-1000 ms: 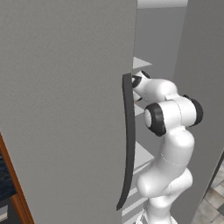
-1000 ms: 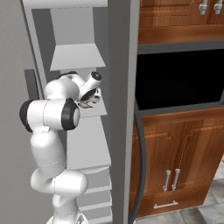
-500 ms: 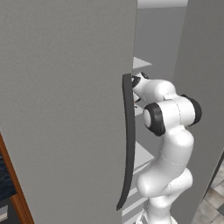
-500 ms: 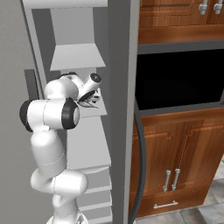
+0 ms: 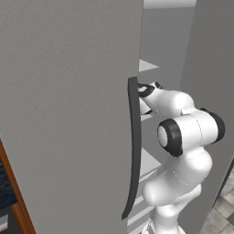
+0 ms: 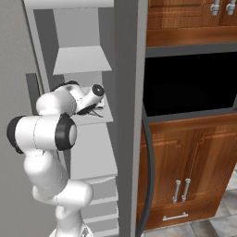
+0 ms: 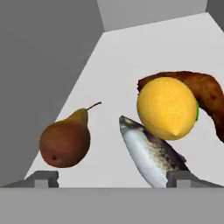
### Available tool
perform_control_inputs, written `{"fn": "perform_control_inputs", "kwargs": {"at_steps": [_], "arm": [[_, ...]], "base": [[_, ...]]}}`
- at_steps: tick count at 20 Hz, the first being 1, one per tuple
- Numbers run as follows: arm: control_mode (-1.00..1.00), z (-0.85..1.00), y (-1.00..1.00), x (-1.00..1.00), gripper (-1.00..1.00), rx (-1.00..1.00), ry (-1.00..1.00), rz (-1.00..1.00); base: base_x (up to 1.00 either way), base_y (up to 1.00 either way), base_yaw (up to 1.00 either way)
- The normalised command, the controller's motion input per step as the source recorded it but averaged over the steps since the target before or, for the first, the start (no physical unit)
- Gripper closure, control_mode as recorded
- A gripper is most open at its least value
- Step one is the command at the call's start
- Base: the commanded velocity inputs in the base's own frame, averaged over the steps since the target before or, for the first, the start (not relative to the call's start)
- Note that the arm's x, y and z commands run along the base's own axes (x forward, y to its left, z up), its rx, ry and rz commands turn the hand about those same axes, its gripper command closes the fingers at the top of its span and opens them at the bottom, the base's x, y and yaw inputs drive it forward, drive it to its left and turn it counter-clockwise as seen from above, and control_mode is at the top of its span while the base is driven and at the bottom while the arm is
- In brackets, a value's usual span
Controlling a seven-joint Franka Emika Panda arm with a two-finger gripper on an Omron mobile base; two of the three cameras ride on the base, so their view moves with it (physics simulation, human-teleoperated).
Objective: Take the lemon and fish from the highest rack and move them to the second highest rack where the pear and chicken drumstick are located, to maximize freezer space. Close the freezer door after rearranging.
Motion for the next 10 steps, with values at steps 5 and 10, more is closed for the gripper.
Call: {"fn": "perform_control_inputs", "kwargs": {"at_steps": [5, 10], "arm": [[-1.0, 0.21, 0.05, -0.74, -1.0, 0.0, 0.0, -0.04], [-1.0, 0.38, 0.17, -0.71, -1.0, 0.0, 0.0, -0.24]], "base": [[0.0, 0.0, 0.0], [0.0, 0.0, 0.0]]}}
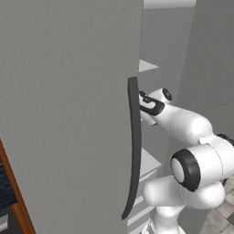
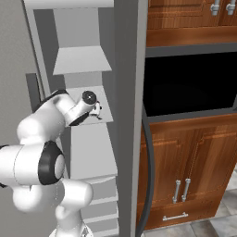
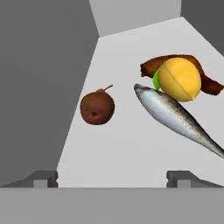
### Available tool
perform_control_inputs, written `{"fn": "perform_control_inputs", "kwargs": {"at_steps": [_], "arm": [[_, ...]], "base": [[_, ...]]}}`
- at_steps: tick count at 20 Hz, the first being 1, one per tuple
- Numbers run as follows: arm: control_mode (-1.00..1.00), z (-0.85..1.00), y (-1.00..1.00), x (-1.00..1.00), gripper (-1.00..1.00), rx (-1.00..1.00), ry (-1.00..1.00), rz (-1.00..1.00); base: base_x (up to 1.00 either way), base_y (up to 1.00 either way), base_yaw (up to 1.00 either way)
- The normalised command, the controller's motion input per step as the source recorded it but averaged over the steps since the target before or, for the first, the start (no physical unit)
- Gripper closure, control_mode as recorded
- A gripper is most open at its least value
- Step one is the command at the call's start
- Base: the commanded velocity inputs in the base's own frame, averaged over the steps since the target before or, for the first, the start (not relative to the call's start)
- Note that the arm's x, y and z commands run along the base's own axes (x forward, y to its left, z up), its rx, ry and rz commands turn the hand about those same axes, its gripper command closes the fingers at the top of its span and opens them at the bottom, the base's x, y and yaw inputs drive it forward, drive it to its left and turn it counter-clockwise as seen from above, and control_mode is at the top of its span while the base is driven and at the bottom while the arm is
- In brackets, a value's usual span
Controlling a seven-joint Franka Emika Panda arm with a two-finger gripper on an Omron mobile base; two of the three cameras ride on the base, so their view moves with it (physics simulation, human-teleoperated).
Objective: Take the lemon and fish from the highest rack and move them to the second highest rack where the pear and chicken drumstick are located, to maximize freezer space. Close the freezer door after rearranging.
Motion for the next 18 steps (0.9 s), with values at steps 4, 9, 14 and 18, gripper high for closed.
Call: {"fn": "perform_control_inputs", "kwargs": {"at_steps": [4, 9, 14, 18], "arm": [[-1.0, 0.42, 0.09, -0.67, -1.0, 0.0, 0.0, -0.26], [-1.0, 0.46, 0.02, -0.6, -1.0, 0.0, 0.0, -0.2], [-1.0, 0.42, 0.0, -0.6, -1.0, 0.0, 0.0, -0.11], [-1.0, 0.22, 0.0, -0.57, -1.0, 0.0, 0.01, 0.0]], "base": [[0.0, 0.0, 0.0], [0.0, 0.0, 0.0], [0.0, 0.0, 0.0], [0.0, 0.0, 0.0]]}}
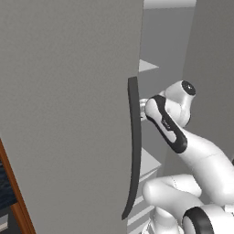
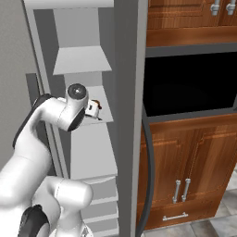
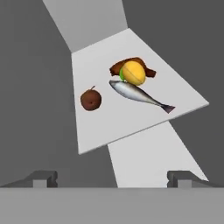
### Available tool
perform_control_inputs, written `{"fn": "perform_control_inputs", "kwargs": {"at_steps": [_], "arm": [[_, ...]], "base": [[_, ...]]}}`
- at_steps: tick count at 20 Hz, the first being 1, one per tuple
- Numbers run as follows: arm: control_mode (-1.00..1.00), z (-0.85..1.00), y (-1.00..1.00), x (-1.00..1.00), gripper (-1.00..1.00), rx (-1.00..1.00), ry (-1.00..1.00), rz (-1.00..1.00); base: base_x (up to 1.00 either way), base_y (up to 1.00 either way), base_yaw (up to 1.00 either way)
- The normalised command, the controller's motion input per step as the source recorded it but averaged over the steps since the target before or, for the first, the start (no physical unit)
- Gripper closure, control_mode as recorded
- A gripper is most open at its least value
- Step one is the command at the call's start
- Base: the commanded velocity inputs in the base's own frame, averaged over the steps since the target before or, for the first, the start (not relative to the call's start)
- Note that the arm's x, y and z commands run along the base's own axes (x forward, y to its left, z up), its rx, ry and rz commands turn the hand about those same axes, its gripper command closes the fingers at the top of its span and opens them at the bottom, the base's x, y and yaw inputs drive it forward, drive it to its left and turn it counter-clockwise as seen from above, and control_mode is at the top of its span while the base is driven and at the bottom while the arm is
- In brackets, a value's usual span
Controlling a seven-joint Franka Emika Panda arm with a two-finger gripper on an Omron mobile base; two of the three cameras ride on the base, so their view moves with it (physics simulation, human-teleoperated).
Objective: Take the lemon and fish from the highest rack and move them to the second highest rack where the pear and chicken drumstick are located, to maximize freezer space. Close the freezer door after rearranging.
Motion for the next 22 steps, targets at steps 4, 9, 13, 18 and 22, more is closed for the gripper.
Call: {"fn": "perform_control_inputs", "kwargs": {"at_steps": [4, 9, 13, 18, 22], "arm": [[-1.0, 0.11, 0.0, -0.44, -1.0, 0.0, 0.14, 0.0], [-1.0, 0.19, 0.0, -0.5, -1.0, 0.0, 0.18, 0.0], [-1.0, 0.15, 0.0, -0.57, -1.0, 0.0, 0.11, 0.0], [-1.0, 0.09, 0.0, -0.41, -1.0, 0.0, 0.06, -0.01], [-1.0, -0.01, -0.02, -0.26, -1.0, 0.0, 0.0, 0.0]], "base": [[0.0, 0.0, 0.0], [0.0, 0.0, 0.0], [0.0, 0.0, 0.0], [0.0, 0.0, 0.0], [0.0, 0.0, 0.0]]}}
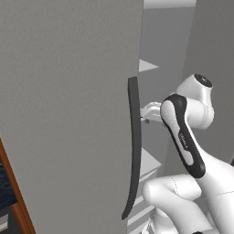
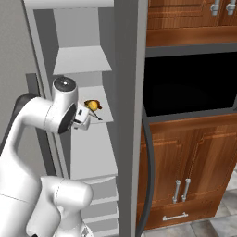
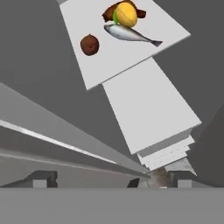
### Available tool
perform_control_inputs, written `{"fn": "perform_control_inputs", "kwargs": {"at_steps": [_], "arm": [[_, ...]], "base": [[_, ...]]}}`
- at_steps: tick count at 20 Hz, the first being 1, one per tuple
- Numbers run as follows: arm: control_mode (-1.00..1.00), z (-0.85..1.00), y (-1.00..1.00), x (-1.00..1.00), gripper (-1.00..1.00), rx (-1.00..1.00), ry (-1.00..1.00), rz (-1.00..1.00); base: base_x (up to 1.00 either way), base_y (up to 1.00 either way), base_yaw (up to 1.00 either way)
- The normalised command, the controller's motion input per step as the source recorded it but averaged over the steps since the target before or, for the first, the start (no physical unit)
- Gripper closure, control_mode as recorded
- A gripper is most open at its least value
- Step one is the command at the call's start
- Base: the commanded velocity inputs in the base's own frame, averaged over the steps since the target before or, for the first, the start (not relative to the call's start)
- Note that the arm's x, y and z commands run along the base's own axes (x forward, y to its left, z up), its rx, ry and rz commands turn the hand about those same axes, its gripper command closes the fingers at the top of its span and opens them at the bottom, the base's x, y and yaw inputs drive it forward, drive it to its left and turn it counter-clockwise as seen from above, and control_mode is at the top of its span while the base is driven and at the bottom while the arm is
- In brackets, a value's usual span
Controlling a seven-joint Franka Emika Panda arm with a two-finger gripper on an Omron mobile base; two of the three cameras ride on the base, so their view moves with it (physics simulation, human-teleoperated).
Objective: Take the lemon and fish from the highest rack and move them to the second highest rack where the pear and chicken drumstick are located, to maximize freezer space. Close the freezer door after rearranging.
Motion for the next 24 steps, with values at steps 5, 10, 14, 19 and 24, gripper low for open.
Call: {"fn": "perform_control_inputs", "kwargs": {"at_steps": [5, 10, 14, 19, 24], "arm": [[-1.0, -0.03, -0.14, -0.29, -1.0, 0.03, -0.08, -0.03], [-1.0, 0.02, -0.37, -0.41, -1.0, 0.12, -0.01, -0.01], [-1.0, 0.09, -0.28, -0.56, -1.0, 0.05, 0.0, -0.04], [-1.0, 0.01, -0.02, -0.37, -1.0, -0.01, 0.03, -0.03], [-1.0, -0.09, 0.13, -0.28, -1.0, -0.07, 0.0, 0.02]], "base": [[0.0, 0.0, 0.0], [0.0, 0.0, 0.0], [0.0, 0.0, 0.0], [0.0, 0.0, 0.0], [0.0, 0.0, 0.0]]}}
